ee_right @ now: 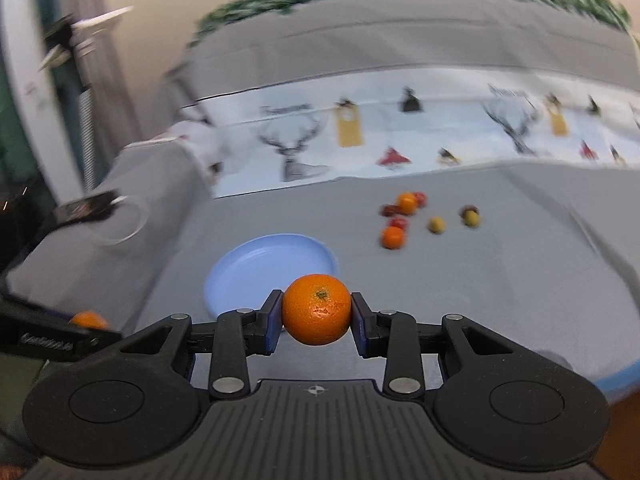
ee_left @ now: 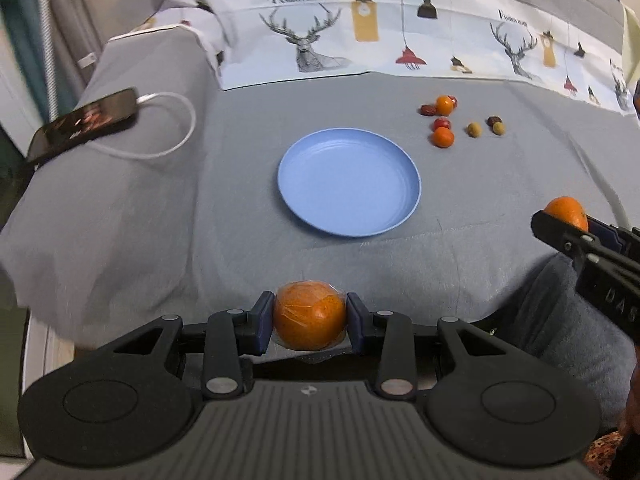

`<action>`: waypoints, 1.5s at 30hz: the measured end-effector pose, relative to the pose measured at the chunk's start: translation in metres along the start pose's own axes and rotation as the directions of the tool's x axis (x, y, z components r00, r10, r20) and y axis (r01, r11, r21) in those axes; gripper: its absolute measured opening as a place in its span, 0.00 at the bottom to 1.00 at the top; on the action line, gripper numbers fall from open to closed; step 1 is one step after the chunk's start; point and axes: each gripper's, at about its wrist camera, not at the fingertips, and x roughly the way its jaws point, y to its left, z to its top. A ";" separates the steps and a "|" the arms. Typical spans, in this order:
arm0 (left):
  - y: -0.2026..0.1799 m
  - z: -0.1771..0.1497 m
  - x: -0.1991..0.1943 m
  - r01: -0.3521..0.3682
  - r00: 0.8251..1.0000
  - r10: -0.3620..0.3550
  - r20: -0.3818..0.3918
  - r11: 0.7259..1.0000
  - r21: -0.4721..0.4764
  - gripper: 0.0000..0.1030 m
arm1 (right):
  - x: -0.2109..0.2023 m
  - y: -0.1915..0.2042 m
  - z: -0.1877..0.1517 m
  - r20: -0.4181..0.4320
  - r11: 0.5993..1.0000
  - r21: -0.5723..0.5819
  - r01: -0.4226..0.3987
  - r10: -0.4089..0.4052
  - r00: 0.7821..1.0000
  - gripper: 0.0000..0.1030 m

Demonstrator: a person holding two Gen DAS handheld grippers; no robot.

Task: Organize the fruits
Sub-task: 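Carry both mandarins to the blue plate and open both tools to release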

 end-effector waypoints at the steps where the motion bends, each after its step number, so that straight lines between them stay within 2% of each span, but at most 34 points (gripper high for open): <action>1: 0.001 -0.005 -0.003 0.008 1.000 -0.008 0.003 1.000 -0.007 0.40 | -0.005 0.009 -0.001 0.011 0.999 -0.032 -0.005 0.006 1.000 0.35; 5: 0.006 -0.018 -0.014 0.032 0.999 -0.031 0.025 0.999 -0.024 0.40 | -0.021 0.025 -0.003 0.039 0.995 -0.098 -0.009 0.013 0.999 0.35; 11: 0.012 -0.023 -0.023 0.045 0.998 -0.043 0.052 0.998 -0.036 0.40 | -0.033 0.036 -0.005 0.047 0.993 -0.122 0.007 -0.001 0.999 0.35; 16: 0.017 -0.022 -0.023 0.052 0.997 -0.049 0.063 0.998 -0.039 0.40 | -0.029 0.041 -0.003 0.045 0.990 -0.143 0.018 -0.012 0.999 0.35; 26: 0.025 -0.010 -0.011 0.015 0.998 -0.013 0.060 0.999 -0.040 0.40 | -0.011 0.046 -0.003 0.004 0.988 -0.153 0.027 -0.026 1.000 0.35; 36: 0.026 0.028 0.037 -0.006 1.000 0.006 0.018 0.999 -0.032 0.40 | 0.038 0.046 0.002 -0.060 0.986 -0.163 0.031 -0.041 0.997 0.35; 45: 0.009 0.077 0.118 -0.002 0.999 0.002 -0.053 1.000 0.004 0.40 | 0.114 0.036 0.008 -0.118 0.986 -0.157 0.049 -0.068 0.991 0.35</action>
